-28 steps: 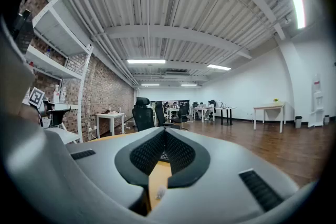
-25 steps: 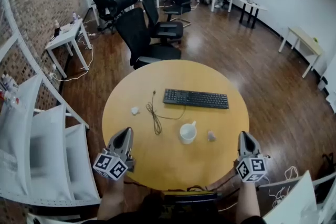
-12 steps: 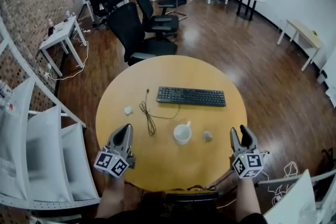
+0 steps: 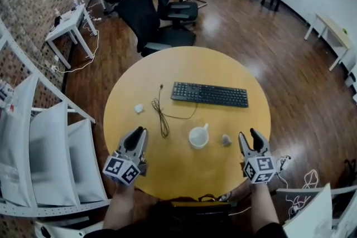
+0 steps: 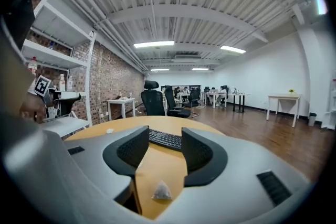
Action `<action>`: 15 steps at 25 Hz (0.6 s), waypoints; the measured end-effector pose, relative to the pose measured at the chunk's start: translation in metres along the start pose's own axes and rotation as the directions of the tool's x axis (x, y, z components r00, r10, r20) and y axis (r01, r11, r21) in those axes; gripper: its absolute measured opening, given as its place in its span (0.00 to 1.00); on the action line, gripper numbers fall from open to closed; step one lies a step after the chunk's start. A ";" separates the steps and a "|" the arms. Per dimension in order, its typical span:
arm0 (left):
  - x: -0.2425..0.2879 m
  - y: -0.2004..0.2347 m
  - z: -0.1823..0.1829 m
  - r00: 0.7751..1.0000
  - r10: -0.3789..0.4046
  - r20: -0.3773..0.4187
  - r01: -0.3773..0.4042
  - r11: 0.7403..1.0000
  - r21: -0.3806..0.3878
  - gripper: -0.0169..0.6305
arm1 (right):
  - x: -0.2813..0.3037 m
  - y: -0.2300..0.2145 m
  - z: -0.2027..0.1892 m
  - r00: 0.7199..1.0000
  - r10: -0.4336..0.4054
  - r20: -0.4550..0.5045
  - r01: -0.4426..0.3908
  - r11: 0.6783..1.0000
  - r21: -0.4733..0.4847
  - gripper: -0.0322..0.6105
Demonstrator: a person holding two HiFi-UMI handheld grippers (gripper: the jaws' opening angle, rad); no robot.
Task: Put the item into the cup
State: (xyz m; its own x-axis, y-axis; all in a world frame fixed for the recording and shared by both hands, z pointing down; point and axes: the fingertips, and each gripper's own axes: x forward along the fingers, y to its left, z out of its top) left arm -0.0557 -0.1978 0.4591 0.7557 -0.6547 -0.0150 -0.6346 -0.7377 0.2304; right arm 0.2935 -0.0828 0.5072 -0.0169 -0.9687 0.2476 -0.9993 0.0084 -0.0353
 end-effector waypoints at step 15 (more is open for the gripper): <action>-0.003 0.014 -0.069 0.982 0.083 -0.172 -0.096 0.993 -0.065 0.22 | 0.046 0.006 -0.109 0.947 0.071 -0.313 -0.071 0.997 0.011 0.45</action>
State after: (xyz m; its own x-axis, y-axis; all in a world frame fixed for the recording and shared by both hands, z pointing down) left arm -0.0556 -0.1941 0.5296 0.7168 -0.6758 0.1716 -0.6921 -0.6594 0.2936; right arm 0.2827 -0.1004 0.6242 -0.0970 -0.8390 0.5354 -0.9952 0.0747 -0.0633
